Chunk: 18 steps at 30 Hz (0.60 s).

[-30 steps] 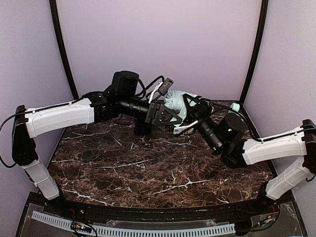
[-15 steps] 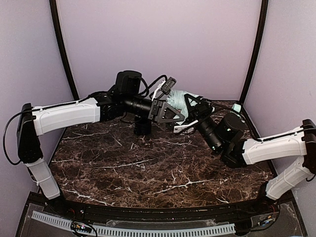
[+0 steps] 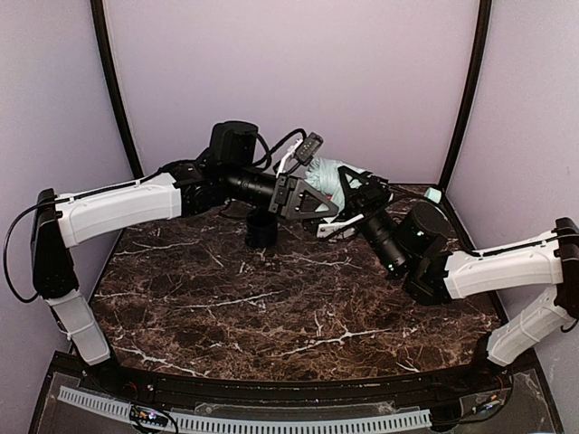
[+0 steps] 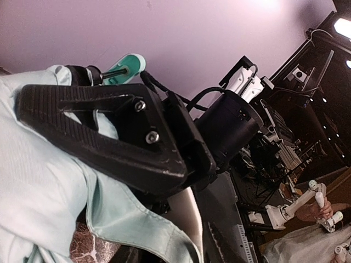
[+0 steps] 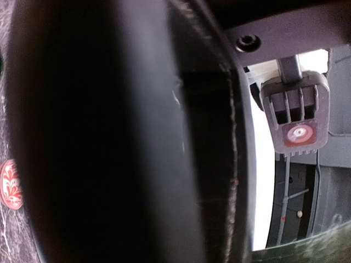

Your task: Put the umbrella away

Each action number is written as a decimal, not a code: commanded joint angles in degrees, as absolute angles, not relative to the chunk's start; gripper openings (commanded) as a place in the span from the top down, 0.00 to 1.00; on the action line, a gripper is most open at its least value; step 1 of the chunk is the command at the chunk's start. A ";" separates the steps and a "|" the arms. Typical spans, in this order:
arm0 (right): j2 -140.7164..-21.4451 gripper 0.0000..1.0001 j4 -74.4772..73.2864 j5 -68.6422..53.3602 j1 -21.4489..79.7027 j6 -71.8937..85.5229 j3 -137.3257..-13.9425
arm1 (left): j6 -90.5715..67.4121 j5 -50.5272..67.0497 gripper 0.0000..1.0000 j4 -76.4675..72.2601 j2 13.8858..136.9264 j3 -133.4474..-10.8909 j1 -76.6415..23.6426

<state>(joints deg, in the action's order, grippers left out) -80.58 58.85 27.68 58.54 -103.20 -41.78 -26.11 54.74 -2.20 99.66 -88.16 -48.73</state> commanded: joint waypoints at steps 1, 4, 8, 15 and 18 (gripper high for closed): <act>-80.77 1.00 59.12 23.54 59.99 -101.99 -43.27 | -21.54 56.77 0.63 -3.30 98.61 -92.27 -49.22; -80.51 1.00 58.25 23.63 59.94 -101.95 -43.25 | -20.57 56.46 0.65 -0.31 98.60 -92.66 -49.22; -80.56 1.00 57.27 23.79 59.95 -102.02 -43.08 | -18.79 55.07 0.68 3.25 98.62 -93.53 -48.93; -80.98 1.00 57.91 23.94 60.51 -103.38 -42.10 | -26.23 52.66 0.69 -4.15 96.81 -89.46 -44.89; -80.20 1.00 56.79 22.89 60.63 -103.52 -41.29 | -26.18 53.65 0.82 -1.39 97.68 -89.12 -44.56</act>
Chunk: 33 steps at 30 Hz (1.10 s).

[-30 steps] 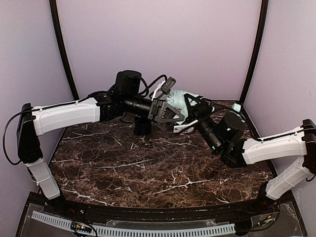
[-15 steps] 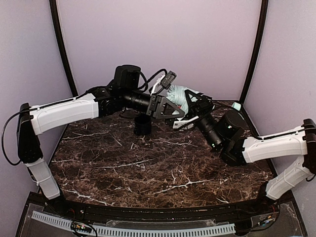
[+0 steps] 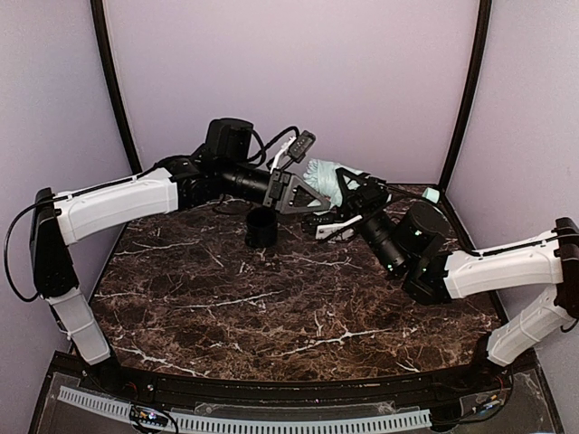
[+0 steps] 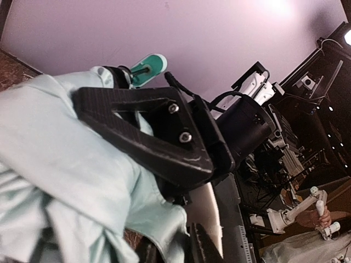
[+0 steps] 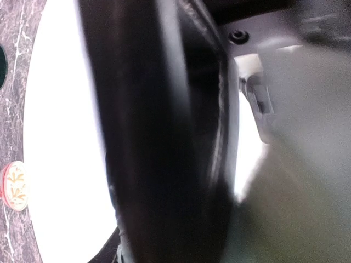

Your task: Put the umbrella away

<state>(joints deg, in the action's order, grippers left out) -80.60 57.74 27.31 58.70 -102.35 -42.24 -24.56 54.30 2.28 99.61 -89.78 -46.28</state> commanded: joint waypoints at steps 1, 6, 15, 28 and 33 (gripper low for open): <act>-80.02 1.00 56.04 22.85 60.69 -103.07 -41.27 | -25.95 54.13 0.86 -0.49 97.85 -89.05 -44.54; -79.92 1.00 54.38 22.54 60.73 -102.33 -41.09 | -22.90 53.61 0.95 2.51 97.37 -90.36 -44.36; -78.97 1.00 54.02 23.22 60.81 -95.98 -42.80 | -12.09 48.39 1.00 0.34 92.39 -82.82 -44.12; -74.64 1.00 18.40 15.38 55.58 -47.23 -60.51 | -8.09 36.56 1.00 -18.82 86.24 -67.82 -51.51; -74.99 1.00 10.58 4.01 48.17 -26.23 -64.55 | -8.94 30.54 1.00 -20.87 84.16 -61.64 -50.74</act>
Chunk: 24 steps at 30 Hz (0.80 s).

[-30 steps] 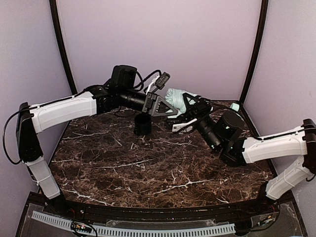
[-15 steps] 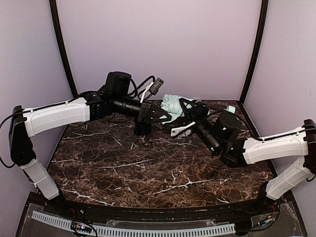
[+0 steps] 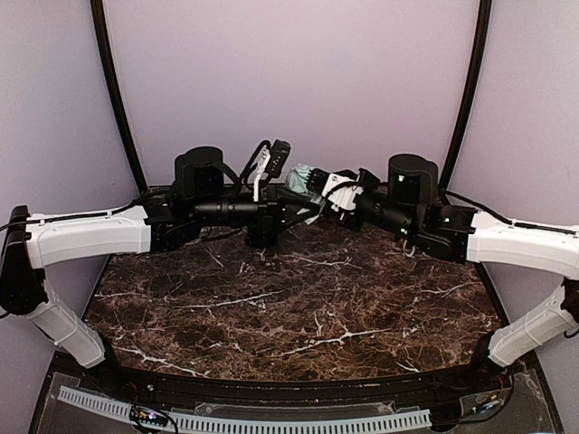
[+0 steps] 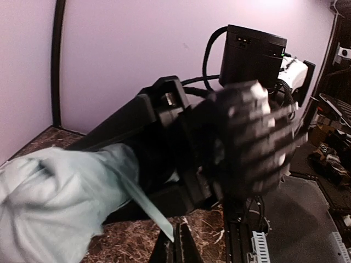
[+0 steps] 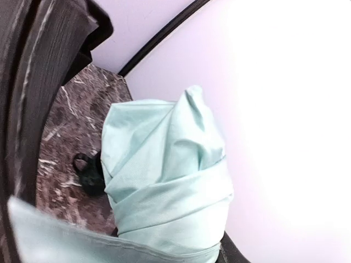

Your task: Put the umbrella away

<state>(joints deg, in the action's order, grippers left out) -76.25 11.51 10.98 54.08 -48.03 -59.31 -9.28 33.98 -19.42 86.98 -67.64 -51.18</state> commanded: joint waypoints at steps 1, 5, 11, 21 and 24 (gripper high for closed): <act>-75.04 1.00 10.22 3.00 47.46 -23.46 -64.55 | -10.25 30.77 1.00 -22.43 84.18 -60.11 -50.18; -75.16 1.00 9.72 0.26 46.73 -17.54 -64.36 | -12.61 31.32 1.00 -25.27 86.28 -57.33 -49.38; -75.66 1.00 6.63 -7.12 44.18 -12.22 -63.19 | -19.30 34.41 1.00 -33.24 88.78 -53.13 -46.10; -92.80 1.00 2.46 -7.37 41.43 0.03 -57.91 | -24.10 30.98 1.00 -29.58 105.61 -53.99 -41.76; -98.30 0.98 1.33 -8.03 41.08 -0.33 -58.06 | -24.32 32.07 1.00 -28.24 110.18 -56.40 -40.66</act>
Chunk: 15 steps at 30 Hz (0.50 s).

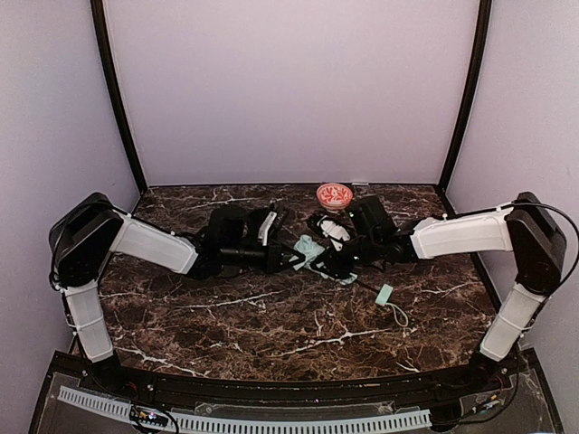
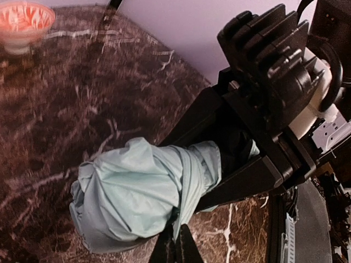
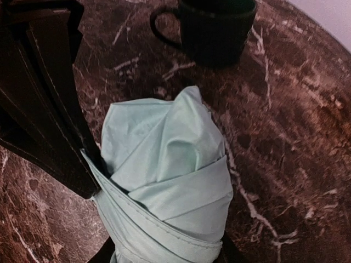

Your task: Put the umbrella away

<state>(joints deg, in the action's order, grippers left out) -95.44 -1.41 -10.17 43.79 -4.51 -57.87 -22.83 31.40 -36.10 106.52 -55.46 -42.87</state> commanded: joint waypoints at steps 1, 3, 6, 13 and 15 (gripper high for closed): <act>-100.30 0.98 0.45 -8.50 40.94 -0.05 -58.95 | -24.13 32.62 1.00 -27.61 111.73 -57.55 -40.54; -103.52 0.97 -1.72 -9.23 40.87 0.82 -61.24 | -24.24 34.35 1.00 -27.29 114.12 -59.07 -40.44; -105.53 0.92 -2.43 -8.97 40.55 1.38 -62.83 | -25.40 36.80 1.00 -28.43 115.86 -59.67 -40.51; -106.38 0.59 -1.56 -13.34 40.19 0.78 -62.28 | -23.59 37.13 1.00 -25.75 119.31 -62.27 -40.54; -106.97 0.55 -2.16 -14.58 40.17 0.39 -62.38 | -22.88 37.69 1.00 -25.51 120.71 -63.49 -40.56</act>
<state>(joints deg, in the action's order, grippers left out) -106.30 -3.64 -13.19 41.63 -0.23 -60.53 -24.45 36.25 -31.07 117.84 -62.22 -41.17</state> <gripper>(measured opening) 0.425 0.010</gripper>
